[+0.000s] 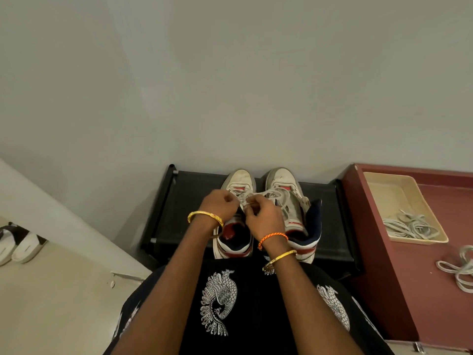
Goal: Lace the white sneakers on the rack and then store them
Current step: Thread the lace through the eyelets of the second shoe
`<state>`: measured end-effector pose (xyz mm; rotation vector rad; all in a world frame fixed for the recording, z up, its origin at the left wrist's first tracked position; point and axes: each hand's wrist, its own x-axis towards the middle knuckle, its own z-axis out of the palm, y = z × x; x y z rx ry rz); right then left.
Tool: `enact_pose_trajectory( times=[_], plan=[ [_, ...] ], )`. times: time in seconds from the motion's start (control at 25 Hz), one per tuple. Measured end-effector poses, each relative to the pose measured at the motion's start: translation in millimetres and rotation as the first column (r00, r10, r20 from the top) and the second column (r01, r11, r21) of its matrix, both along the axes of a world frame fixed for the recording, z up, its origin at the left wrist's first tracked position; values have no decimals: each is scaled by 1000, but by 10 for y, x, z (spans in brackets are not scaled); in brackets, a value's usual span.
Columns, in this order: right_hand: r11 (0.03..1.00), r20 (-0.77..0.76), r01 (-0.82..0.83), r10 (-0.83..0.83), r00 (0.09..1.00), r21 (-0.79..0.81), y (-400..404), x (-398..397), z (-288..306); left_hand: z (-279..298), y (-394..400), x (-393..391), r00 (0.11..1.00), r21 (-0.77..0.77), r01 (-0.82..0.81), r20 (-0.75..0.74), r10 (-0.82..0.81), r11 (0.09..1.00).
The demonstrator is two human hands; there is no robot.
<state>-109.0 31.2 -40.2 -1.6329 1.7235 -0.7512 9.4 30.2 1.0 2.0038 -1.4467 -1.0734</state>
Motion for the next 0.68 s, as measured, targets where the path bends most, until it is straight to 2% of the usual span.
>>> enact_pose_trajectory(
  times=[0.08,0.12,0.16,0.2,0.24,0.28,0.32,0.36,0.44,0.48,0.52,0.6,0.68],
  plan=[
    [1000,17,24,-24,1000,-8,22,23,6,-199,-24,-65,995,11,50,82,-50,999],
    [999,43,32,-31,999,-14,27,28,-8,-213,-51,-85,997,7,32,74,-32,999],
    [999,70,32,-31,997,-15,31,28,-19,-215,-104,-85,1000,29,-20,1,20,999],
    [1000,91,19,-17,996,-20,30,24,-32,-188,-147,-83,978,102,-110,-165,126,989],
    [1000,88,7,-5,996,-21,32,31,-41,-151,-183,-67,890,216,-192,-374,262,957],
    [1000,73,0,2,997,-24,23,43,-62,-79,-195,-39,756,321,-223,-540,371,920],
    [1000,34,1,-1,999,-26,13,63,-72,0,-207,9,641,376,-219,-640,423,900],
    [999,-20,0,-1,1000,-37,-5,81,-86,92,-228,66,585,372,-214,-692,423,903],
    [998,-85,-13,8,996,-53,-13,137,-83,341,-282,205,577,278,-229,-733,360,933],
    [999,-15,1,-2,1000,-46,-17,160,-84,492,-291,266,584,220,-248,-743,327,944],
    [1000,126,26,-24,992,-15,-24,173,-75,650,-282,319,571,164,-266,-767,292,950],
    [992,373,106,-126,919,72,-42,162,-40,942,-238,426,459,61,-317,-863,210,946],
    [972,492,203,-233,839,114,-76,113,65,1163,-175,526,373,-30,-393,-919,130,919]
  ],
)
